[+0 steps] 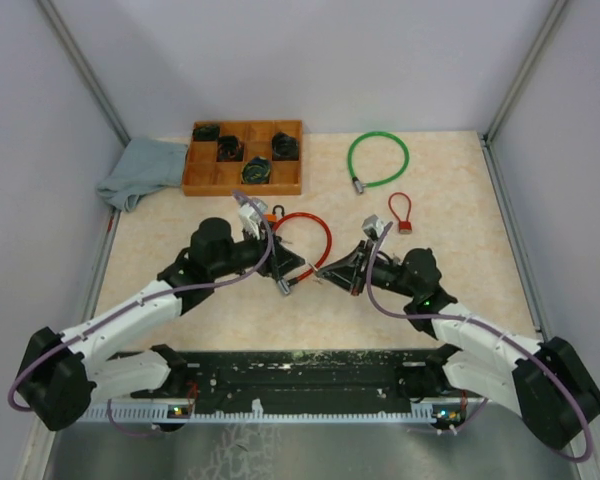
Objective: Unlock with the key
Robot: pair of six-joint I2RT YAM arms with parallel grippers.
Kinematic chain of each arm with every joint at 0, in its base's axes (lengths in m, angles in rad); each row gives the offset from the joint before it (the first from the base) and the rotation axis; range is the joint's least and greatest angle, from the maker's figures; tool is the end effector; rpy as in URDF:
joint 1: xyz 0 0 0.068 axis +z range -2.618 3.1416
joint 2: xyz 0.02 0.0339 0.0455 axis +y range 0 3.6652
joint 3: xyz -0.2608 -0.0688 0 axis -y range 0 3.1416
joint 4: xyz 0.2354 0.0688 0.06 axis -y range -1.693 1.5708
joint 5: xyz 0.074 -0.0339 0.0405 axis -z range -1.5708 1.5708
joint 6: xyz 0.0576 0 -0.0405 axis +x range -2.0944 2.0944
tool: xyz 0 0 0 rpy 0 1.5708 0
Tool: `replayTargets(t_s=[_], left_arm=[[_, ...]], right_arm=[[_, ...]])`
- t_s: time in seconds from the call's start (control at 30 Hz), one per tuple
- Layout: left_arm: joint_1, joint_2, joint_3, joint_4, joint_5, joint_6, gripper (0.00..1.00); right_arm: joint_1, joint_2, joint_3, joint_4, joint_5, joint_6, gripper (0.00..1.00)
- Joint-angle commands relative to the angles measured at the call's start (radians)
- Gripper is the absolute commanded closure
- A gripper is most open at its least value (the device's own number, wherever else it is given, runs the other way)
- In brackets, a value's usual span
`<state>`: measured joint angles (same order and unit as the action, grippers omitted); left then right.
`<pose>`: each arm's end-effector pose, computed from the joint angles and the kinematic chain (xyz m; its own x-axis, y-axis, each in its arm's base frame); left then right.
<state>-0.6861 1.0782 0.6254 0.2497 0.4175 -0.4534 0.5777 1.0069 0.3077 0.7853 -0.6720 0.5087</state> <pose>0.1853 -0.1819 0.2687 -0.5286 -0.0847 -0.8447 0.7285 0.4656 -0.5025 0.1631 0.1491 0.2386 -0.3983 0.1953 -0.8962 -0.8621 0.2539 0.4385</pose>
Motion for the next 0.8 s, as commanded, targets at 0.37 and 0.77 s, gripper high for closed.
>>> replayTargets(t_s=[0.37,0.77], left_arm=[[-0.009,0.393,0.323,-0.758,-0.522,-0.220,0.30],[-0.010,0.676,0.495,-0.844,-0.499,-0.282,0.41]], right_arm=[[-0.009,-0.184,-0.043,-0.312,0.185,-0.177,1.00],[-0.009,-0.199,-0.050,-0.331,0.201,-0.180,1.00]])
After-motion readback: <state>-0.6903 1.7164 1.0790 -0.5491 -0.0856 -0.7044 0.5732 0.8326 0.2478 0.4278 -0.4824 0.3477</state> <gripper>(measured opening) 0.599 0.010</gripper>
